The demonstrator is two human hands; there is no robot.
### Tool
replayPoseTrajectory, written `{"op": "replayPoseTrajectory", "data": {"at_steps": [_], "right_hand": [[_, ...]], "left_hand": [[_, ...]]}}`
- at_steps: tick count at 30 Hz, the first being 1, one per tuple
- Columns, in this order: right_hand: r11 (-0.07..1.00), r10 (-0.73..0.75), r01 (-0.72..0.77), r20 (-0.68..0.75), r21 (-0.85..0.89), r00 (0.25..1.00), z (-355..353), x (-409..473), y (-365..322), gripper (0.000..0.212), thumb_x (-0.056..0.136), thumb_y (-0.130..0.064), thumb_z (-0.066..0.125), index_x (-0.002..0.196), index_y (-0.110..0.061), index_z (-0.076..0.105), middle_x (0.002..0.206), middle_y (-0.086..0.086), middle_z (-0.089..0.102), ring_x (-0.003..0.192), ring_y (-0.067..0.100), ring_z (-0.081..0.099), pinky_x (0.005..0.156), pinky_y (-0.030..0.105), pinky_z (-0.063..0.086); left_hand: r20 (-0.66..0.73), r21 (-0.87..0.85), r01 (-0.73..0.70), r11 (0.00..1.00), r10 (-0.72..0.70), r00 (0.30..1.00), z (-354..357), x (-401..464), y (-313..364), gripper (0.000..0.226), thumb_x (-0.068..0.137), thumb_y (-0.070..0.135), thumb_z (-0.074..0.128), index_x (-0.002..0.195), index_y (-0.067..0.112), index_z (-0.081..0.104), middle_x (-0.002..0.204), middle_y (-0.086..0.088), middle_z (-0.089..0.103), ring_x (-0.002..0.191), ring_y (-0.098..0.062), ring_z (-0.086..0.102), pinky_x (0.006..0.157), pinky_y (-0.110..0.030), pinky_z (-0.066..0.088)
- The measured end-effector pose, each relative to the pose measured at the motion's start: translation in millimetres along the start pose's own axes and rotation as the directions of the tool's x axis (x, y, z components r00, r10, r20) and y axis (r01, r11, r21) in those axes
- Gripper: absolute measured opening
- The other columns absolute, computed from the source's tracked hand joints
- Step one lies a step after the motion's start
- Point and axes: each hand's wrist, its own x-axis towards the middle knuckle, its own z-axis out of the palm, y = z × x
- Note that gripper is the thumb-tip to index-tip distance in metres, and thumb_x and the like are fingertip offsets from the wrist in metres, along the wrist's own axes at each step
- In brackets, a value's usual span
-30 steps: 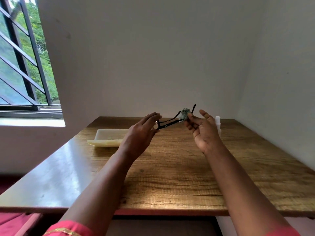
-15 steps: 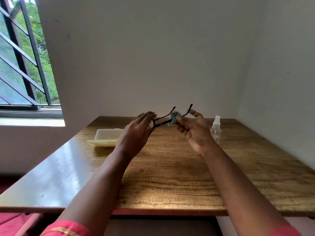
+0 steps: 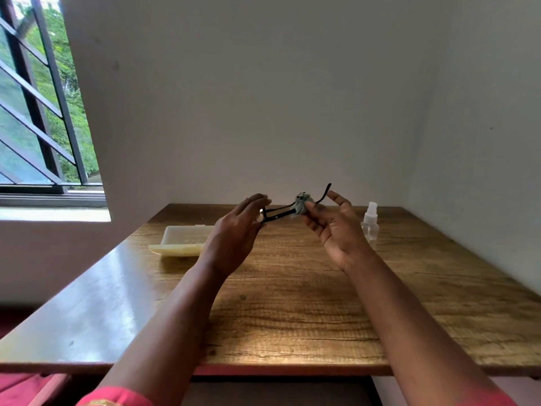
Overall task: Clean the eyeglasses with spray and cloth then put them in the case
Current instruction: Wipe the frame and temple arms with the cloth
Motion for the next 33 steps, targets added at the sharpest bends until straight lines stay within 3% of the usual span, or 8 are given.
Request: {"op": "replayPoseTrajectory", "data": {"at_steps": [3,10,17,23,28,33], "right_hand": [[0.995,-0.085,0.089,-0.08,0.042,0.993,-4,4,-3,0.055,0.084,0.008,0.065,0.129,-0.015,0.042,0.092,0.017,0.072,0.08,0.02,0.072,0.066,0.028,0.059],[0.98,-0.182,0.19,-0.131,0.054,0.975,-8,7,-6,0.046,0.088,0.01,0.06,0.122,-0.018,0.045,0.101,0.019,0.069,0.085,0.019,0.071,0.069,0.026,0.057],[0.996,-0.052,0.056,0.057,-0.075,0.997,4,-2,6,0.06,0.082,0.01,0.065,0.129,-0.015,0.037,0.1,0.016,0.067,0.083,0.019,0.072,0.07,0.028,0.059],[0.975,0.057,-0.011,0.203,-0.22,0.977,13,-14,19,0.067,0.077,0.005,0.073,0.129,-0.017,0.036,0.097,0.014,0.07,0.088,0.025,0.072,0.074,0.035,0.058],[0.993,0.039,-0.024,0.134,-0.112,0.99,13,-10,14,0.06,0.08,0.01,0.068,0.126,-0.015,0.038,0.101,0.02,0.067,0.083,0.025,0.072,0.073,0.032,0.059],[1.0,-0.015,0.015,0.011,-0.01,1.0,7,-3,3,0.056,0.083,0.011,0.064,0.124,-0.017,0.039,0.09,0.015,0.07,0.074,0.017,0.071,0.07,0.029,0.059]], "left_hand": [[0.002,-0.025,-0.001,1.0,0.002,1.0,-1,0,-3,0.046,0.088,0.002,0.066,0.132,0.01,0.056,0.137,-0.007,0.056,0.126,-0.016,0.052,0.103,-0.013,0.035],[0.017,-0.017,-0.022,1.0,0.022,1.0,-1,-2,-6,0.047,0.087,0.002,0.067,0.132,0.01,0.056,0.137,-0.005,0.055,0.125,-0.016,0.054,0.102,-0.023,0.042],[0.0,0.067,-0.016,0.998,0.016,1.0,-1,-3,-5,0.044,0.085,0.006,0.071,0.127,0.006,0.059,0.131,-0.011,0.06,0.118,-0.027,0.059,0.094,-0.036,0.049],[0.048,0.142,-0.064,0.988,0.058,0.997,0,-1,-2,0.043,0.082,0.002,0.071,0.123,0.001,0.06,0.126,-0.016,0.061,0.114,-0.032,0.06,0.092,-0.038,0.049],[0.022,0.057,-0.039,0.998,0.037,0.999,1,1,-1,0.042,0.085,0.002,0.068,0.126,0.003,0.059,0.133,-0.013,0.058,0.119,-0.027,0.058,0.097,-0.034,0.048],[-0.008,0.016,-0.024,1.0,0.024,1.0,0,1,-6,0.044,0.086,0.002,0.068,0.128,0.006,0.057,0.134,-0.01,0.057,0.123,-0.022,0.056,0.1,-0.034,0.048]]}}
